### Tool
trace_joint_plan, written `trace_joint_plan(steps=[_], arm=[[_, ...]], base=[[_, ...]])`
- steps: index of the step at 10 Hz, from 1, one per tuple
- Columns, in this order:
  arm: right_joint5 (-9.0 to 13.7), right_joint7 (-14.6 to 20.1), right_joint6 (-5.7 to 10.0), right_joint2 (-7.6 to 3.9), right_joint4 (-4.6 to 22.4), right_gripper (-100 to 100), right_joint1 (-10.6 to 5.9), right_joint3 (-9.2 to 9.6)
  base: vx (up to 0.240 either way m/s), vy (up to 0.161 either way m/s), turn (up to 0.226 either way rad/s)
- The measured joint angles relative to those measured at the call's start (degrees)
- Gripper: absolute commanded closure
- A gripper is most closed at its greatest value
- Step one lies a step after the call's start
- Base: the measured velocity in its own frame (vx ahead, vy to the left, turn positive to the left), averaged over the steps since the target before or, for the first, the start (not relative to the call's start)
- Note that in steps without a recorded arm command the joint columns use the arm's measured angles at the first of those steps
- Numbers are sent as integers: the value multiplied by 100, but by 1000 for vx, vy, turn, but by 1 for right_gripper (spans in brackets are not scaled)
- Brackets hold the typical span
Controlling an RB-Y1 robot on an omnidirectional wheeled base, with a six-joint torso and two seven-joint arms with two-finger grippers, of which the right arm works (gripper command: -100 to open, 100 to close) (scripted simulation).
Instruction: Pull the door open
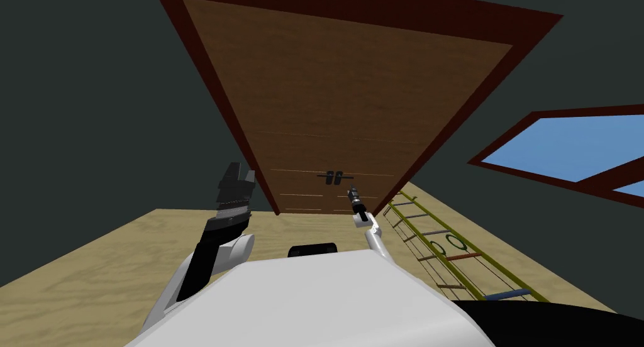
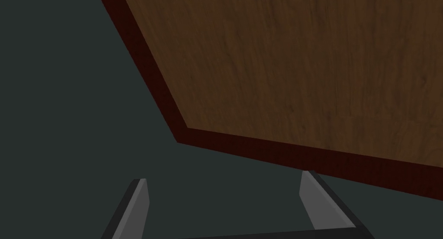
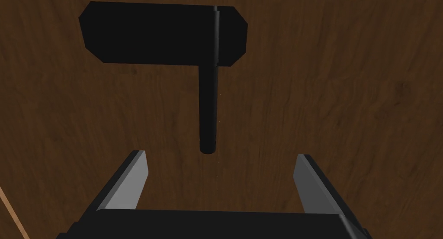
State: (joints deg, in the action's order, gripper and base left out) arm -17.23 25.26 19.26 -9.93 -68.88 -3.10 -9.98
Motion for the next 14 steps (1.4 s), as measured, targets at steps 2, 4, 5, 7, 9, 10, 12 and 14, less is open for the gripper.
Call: trace_joint_plan(steps=[2,4,5,7,9,10,12,14], arm=[[23,12,22,-48,53,-100,49,-83],[89,59,73,-208,159,-100,101,-224],[129,129,78,-324,117,-100,202,-259],[190,152,236,-453,357,-100,207,-408],[269,228,320,-639,486,-100,263,-541],[315,284,348,-752,522,-100,292,-600],[373,346,446,-856,611,-100,330,-669],[405,397,546,-897,679,-100,284,-646]], base=[[72,34,45],[82,26,38],[72,15,28],[93,13,71],[136,3,84],[178,-24,94],[182,-12,112],[135,33,116]])
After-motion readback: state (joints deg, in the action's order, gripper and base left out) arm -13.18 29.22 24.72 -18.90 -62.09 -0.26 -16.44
